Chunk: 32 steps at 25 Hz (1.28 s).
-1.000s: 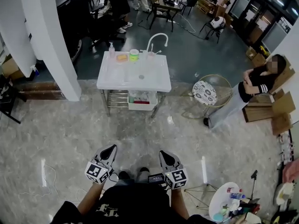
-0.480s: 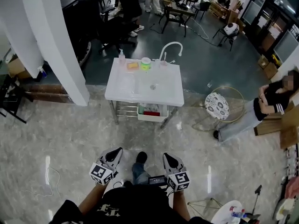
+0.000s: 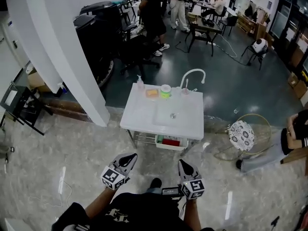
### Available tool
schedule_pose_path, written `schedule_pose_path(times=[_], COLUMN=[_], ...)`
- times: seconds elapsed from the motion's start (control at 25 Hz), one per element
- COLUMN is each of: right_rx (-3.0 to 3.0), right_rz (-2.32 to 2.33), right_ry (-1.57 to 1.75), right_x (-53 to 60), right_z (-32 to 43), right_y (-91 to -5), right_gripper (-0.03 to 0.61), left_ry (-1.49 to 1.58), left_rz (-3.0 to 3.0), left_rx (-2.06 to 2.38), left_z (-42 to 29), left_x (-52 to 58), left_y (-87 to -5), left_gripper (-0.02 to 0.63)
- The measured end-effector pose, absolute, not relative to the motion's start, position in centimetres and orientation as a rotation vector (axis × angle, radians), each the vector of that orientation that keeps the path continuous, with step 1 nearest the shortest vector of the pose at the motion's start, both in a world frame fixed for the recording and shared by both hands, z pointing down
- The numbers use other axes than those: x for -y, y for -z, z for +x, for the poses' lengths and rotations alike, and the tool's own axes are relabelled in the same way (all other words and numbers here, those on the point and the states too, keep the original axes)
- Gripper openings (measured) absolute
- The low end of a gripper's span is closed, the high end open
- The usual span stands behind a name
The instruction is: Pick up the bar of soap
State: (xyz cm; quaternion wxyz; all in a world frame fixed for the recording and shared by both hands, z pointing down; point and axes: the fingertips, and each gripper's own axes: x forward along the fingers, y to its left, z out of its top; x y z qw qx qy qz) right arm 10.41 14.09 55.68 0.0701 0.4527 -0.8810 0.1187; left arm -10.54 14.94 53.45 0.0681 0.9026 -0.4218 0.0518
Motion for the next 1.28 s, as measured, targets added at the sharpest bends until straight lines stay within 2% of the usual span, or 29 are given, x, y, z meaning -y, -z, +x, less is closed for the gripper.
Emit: schedule_pose_path(times=[0.52,0.84,1.28], right_rx=[2.642,2.608,2.511], right_rz=[1.39,1.318,1.463], right_ry=[-0.421,-0.405,-0.398], right_x=[-6.4,-2.1,10.1], right_z=[14.5,13.2,13.5], right_y=[-56.5,-58.4,-57.7], right_gripper=[0.003,0.003,0.003], left_ry=[-0.204,-0.152,-0.097], left_rz=[2.811,2.808,2.84], left_rx=[1.184,1.072,0.919], left_z=[-5.7,-4.3,-3.6], left_x=[-4.6,1.8,15.3], left_y=[-52.2,-53.6,-54.4], left_gripper=[0.008,0.008,0.008])
